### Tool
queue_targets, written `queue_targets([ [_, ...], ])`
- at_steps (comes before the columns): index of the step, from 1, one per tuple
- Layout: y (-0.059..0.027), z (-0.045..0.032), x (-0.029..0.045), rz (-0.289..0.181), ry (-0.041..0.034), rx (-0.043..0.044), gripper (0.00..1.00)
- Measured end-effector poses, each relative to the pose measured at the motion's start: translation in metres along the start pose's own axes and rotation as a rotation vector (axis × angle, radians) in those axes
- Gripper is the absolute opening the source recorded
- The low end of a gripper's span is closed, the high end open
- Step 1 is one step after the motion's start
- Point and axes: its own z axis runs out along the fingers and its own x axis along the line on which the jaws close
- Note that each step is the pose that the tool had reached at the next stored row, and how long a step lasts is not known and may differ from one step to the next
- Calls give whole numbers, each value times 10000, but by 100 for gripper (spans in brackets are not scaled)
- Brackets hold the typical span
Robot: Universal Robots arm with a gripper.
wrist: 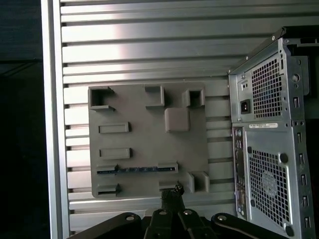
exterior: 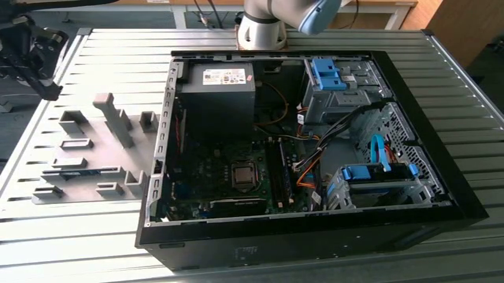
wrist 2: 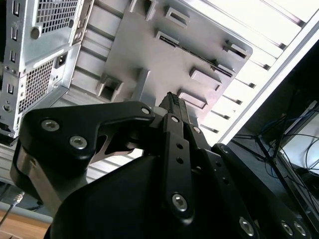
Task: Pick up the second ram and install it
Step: 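Reach for the second ram, then pick up the second ram and move it above second insertion slot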
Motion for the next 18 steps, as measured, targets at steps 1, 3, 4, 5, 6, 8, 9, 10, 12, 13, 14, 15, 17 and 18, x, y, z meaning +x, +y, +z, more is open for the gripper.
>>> queue_targets([
  [1,-3,-1,22,1,0,1,11],
  [3,-10,-2,64,0,0,0,11],
  [4,-13,-3,85,0,1,1,11],
  [5,-16,-4,106,0,1,1,11],
  [6,-20,-4,128,0,1,1,11],
  [8,-26,-5,169,0,0,0,11],
  [9,-29,-6,188,0,0,0,11],
  [10,-32,-6,208,-1,0,1,11],
  [12,-38,-7,244,0,1,1,11],
  [13,-39,-8,253,0,1,1,11],
  [14,-39,-8,254,0,0,1,11],
  [15,-39,-8,254,0,0,0,11],
  [17,-39,-8,257,0,1,1,11],
  [18,-39,-8,257,0,1,1,11],
])
